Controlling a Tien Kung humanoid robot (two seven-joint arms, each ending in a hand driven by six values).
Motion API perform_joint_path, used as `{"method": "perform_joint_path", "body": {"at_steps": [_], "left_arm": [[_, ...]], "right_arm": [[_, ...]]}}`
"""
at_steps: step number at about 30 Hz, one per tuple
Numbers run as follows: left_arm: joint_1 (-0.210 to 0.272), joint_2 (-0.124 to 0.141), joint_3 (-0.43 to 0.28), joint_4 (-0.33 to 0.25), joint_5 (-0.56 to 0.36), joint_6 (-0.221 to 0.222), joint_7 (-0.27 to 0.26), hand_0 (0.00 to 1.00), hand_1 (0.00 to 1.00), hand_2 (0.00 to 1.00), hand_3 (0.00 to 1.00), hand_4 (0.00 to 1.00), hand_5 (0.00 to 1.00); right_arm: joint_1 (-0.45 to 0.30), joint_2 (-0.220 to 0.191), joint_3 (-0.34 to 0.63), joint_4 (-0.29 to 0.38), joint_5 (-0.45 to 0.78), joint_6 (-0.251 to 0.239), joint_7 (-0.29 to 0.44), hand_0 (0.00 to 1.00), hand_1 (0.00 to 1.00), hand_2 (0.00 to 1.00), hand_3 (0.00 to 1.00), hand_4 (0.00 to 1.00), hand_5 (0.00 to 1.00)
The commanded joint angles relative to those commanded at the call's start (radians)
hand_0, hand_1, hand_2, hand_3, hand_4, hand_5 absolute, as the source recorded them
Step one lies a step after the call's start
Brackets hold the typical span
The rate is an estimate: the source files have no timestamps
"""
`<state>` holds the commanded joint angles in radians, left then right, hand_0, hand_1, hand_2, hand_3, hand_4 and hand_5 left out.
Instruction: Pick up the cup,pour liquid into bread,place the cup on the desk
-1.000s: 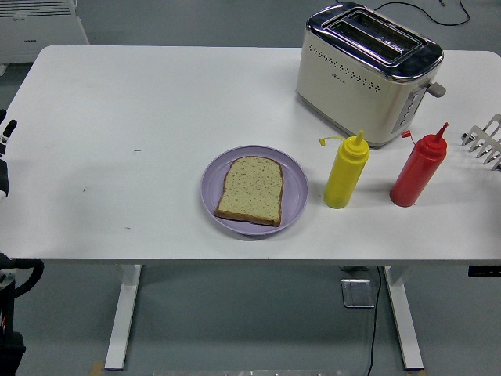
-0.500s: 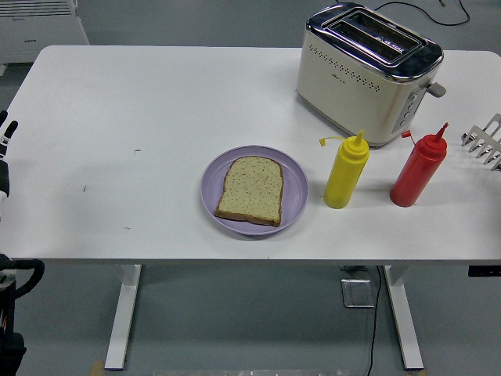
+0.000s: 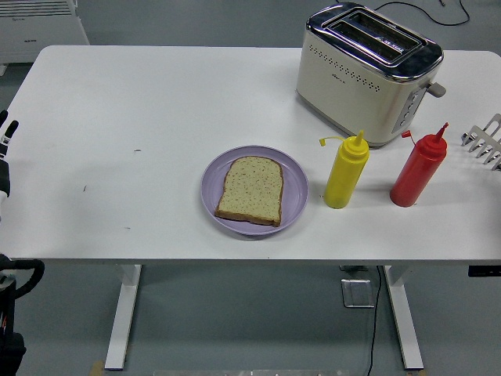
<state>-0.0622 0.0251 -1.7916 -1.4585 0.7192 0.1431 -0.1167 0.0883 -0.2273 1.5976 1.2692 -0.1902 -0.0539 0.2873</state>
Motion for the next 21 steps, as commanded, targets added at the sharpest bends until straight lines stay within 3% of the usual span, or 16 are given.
{"method": "perform_joint_path", "body": {"at_steps": [21], "left_arm": [[-0.003,-0.001,-0.003,0.002,-0.03,-0.01,0.0,0.713,0.751,0.776,0.688,0.661,0.998]], "right_arm": [[0.003,0.004,-0.003,-0.004,-0.002,-0.007,-0.001,0.786,0.734,0.756,0.794,0.72,0.482]]}}
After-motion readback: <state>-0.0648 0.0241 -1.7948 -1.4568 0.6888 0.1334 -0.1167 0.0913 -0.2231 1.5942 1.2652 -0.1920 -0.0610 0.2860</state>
